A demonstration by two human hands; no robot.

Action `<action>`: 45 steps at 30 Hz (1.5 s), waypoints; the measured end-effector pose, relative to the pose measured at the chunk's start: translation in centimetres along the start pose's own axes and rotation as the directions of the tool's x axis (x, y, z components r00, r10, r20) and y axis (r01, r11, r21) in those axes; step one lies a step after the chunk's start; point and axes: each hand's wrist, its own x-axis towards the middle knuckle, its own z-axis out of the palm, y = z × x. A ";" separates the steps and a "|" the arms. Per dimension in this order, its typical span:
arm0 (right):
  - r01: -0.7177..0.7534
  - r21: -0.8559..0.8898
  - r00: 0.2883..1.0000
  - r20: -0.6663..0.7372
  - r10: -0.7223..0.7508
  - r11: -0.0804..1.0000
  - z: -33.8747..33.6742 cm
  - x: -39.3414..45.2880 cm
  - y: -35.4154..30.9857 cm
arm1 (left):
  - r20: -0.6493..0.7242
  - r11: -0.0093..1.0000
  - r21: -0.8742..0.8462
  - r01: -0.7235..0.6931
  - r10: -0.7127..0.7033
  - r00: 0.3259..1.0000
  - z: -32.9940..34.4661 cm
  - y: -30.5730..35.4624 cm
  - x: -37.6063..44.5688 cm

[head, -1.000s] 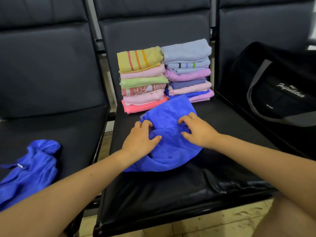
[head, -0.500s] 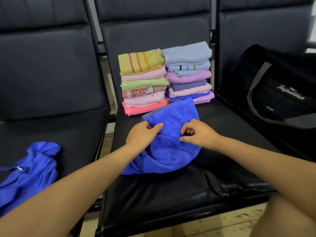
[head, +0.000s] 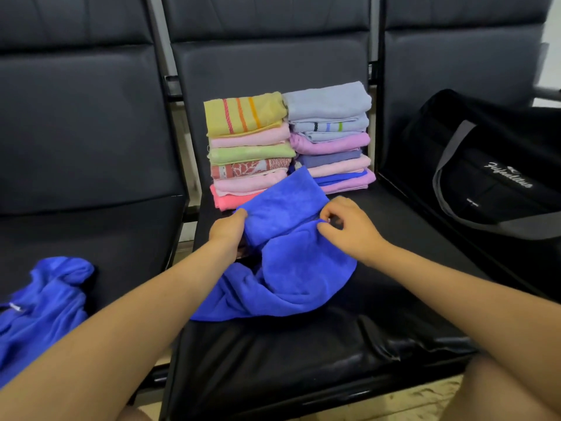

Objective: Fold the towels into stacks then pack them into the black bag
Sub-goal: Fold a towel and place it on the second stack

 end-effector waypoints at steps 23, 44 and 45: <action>-0.098 0.079 0.994 -0.047 0.102 0.992 -2.3 -0.3 -1.9 | 0.011 0.853 0.346 -0.390 0.412 0.911 -0.7 -1.7 -2.0; 0.187 0.235 0.980 -0.114 -0.164 0.954 -9.8 -2.2 -10.5 | 0.652 0.752 0.064 -0.656 0.467 0.598 -3.8 4.1 -13.3; 0.182 0.237 0.977 -0.154 -0.148 0.954 -10.4 -2.0 -10.6 | 0.648 0.747 0.089 -0.659 0.459 0.607 -4.3 4.3 -13.1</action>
